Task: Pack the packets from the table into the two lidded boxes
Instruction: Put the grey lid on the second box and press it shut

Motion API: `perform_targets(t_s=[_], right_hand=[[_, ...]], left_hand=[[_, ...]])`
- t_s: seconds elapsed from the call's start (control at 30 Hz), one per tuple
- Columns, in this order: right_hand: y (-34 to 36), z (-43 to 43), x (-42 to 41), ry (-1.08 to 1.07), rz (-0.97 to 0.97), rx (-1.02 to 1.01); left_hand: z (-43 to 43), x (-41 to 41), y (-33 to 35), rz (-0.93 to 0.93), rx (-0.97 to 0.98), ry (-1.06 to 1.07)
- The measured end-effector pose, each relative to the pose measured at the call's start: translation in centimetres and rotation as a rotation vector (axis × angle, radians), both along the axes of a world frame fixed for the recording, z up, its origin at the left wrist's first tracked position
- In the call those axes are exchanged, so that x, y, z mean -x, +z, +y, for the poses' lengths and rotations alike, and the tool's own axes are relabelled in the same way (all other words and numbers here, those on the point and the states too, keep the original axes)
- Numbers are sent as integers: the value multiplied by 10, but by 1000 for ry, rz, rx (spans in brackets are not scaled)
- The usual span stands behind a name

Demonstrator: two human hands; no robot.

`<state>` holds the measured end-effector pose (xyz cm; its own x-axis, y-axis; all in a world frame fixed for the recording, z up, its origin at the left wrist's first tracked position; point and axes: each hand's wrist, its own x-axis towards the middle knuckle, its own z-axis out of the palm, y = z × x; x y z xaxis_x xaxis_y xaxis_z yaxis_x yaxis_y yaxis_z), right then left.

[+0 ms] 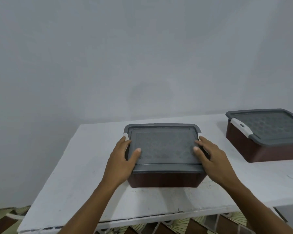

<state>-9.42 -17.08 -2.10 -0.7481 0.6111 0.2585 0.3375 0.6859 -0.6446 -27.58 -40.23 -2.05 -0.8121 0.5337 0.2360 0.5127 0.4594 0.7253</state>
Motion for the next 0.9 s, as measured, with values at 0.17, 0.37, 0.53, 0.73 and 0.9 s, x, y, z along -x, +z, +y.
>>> perform_targets(t_s=[0.17,0.37,0.53,0.73,0.9], right_hand=[[-9,21,17,-15,61,-44],[-13,61,57,-22,137,-46],[-10,105,109,-25,190,-2],[-13,140,162,-34,222,13],[-10,167,201,-39,199,15]], left_hand=[[19,11,0,-4,-75,46],[58,49,-7,45,-94,93],[98,88,-9,41,-113,122],[135,142,-5,33,-130,99],[164,181,-2,47,-127,96]])
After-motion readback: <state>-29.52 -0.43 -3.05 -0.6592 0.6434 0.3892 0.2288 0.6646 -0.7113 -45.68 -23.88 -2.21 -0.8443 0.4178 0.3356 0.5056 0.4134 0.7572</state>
